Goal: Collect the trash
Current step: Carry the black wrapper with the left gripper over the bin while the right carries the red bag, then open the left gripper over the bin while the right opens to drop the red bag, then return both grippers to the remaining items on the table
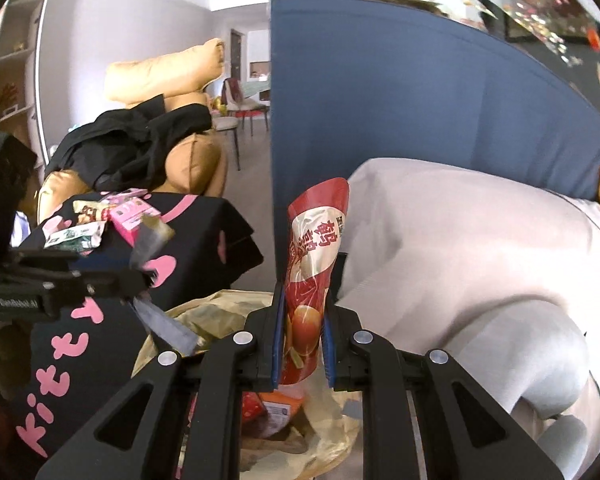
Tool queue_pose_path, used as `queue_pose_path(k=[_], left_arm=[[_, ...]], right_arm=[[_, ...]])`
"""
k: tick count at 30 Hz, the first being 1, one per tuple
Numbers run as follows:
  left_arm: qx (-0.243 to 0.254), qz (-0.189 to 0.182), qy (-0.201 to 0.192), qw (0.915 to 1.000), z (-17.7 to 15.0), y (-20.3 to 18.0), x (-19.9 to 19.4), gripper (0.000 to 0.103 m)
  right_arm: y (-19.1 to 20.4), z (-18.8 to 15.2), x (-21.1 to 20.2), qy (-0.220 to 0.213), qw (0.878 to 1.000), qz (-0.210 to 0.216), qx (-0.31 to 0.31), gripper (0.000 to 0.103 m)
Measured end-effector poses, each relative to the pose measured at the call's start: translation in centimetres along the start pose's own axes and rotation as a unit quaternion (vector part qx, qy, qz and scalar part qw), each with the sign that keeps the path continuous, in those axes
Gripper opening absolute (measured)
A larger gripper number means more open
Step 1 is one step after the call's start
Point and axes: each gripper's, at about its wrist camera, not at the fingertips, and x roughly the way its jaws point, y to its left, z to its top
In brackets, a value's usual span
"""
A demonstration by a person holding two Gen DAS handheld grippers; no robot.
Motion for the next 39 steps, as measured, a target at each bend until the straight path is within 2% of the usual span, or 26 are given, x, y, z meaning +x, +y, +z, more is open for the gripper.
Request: queue_pose_path(k=[1, 6, 15, 23, 26, 28, 31, 39], left_arm=[[-0.006, -0.010, 0.011, 0.9999, 0.0, 0.1, 0.7, 0.045], [-0.023, 0.031, 0.021, 0.9990, -0.3, 1.6, 1.5, 0.049], [-0.028, 0.086, 0.004, 0.9959, -2.9, 4.5, -2.4, 0.052], [-0.070, 0.103, 0.016, 0.9920, -6.4, 8.7, -5.2, 0.052], [-0.091, 0.109, 0.016, 0.9896, -7.6, 10.4, -6.2, 0.053], [-0.102, 0.115, 0.012, 0.9880, -8.3, 11.4, -6.9, 0.053], [-0.116, 0.128, 0.003, 0.9850, -8.9, 12.7, -8.0, 0.055], [-0.160, 0.169, -0.020, 0.9722, -11.2, 17.2, -11.6, 0.057]], right_arm=[[-0.3, -0.1, 0.1, 0.000, 1.000, 0.000, 0.006, 0.016], [-0.2, -0.5, 1.0, 0.010, 1.000, 0.011, 0.015, 0.016], [3.3, -1.7, 3.8, 0.051, 0.996, 0.067, 0.007, 0.016], [5.7, -3.9, 6.5, 0.105, 0.989, 0.100, 0.001, 0.018], [6.5, -4.5, 7.4, 0.128, 0.986, 0.104, -0.005, 0.036], [6.7, -4.9, 7.8, 0.136, 0.986, 0.100, -0.008, 0.055], [6.8, -5.1, 8.1, 0.142, 0.986, 0.092, -0.009, 0.060], [7.7, -4.2, 7.9, 0.145, 0.985, 0.098, -0.015, 0.064]])
